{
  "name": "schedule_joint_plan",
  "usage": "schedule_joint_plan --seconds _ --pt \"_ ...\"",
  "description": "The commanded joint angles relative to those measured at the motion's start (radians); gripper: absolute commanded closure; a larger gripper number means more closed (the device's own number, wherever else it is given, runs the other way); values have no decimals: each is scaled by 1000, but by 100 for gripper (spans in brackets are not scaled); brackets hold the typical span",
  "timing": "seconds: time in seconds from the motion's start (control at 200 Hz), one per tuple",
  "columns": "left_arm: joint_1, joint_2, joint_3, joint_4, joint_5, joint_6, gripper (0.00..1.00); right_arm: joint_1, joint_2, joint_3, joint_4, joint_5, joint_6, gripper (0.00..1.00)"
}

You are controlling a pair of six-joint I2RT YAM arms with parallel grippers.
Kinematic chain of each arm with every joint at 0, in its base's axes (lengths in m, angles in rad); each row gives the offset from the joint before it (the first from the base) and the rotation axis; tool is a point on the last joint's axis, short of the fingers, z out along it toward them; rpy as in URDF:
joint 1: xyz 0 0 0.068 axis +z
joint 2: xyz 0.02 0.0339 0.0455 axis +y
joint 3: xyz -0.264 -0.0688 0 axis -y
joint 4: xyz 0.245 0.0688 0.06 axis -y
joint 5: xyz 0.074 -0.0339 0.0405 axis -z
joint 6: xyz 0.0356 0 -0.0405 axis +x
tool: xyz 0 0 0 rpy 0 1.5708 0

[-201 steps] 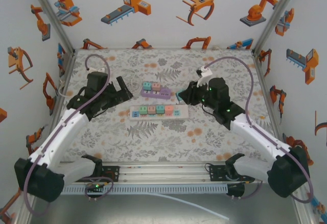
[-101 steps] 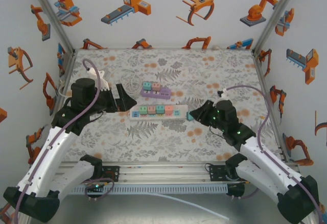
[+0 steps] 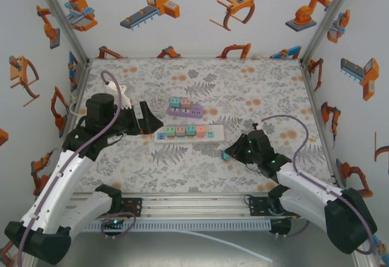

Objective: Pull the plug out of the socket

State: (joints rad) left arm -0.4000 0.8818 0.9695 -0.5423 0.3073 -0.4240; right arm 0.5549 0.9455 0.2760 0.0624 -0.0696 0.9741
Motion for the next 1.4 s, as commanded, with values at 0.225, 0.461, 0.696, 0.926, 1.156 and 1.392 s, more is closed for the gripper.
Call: schedule_joint_plan --seconds 0.225,0.461,0.696,0.926,1.156,1.392 --pt "-5 -13 -31 4 -26 -1 3 21 165 -34 270 1 19 91" --pt "-4 -7 -35 8 -60 -9 3 26 197 -53 254 26 47 74" --pt "-5 10 -49 33 -62 -19 3 26 184 -34 187 57 48 68" --pt "-3 11 -65 34 -90 -24 3 25 147 -17 85 112 36 61" --pt "-4 20 -75 35 -108 -32 3 26 114 -7 52 130 11 56" --pt "-3 50 -92 21 -200 -82 3 27 0 59 -74 192 -60 54"
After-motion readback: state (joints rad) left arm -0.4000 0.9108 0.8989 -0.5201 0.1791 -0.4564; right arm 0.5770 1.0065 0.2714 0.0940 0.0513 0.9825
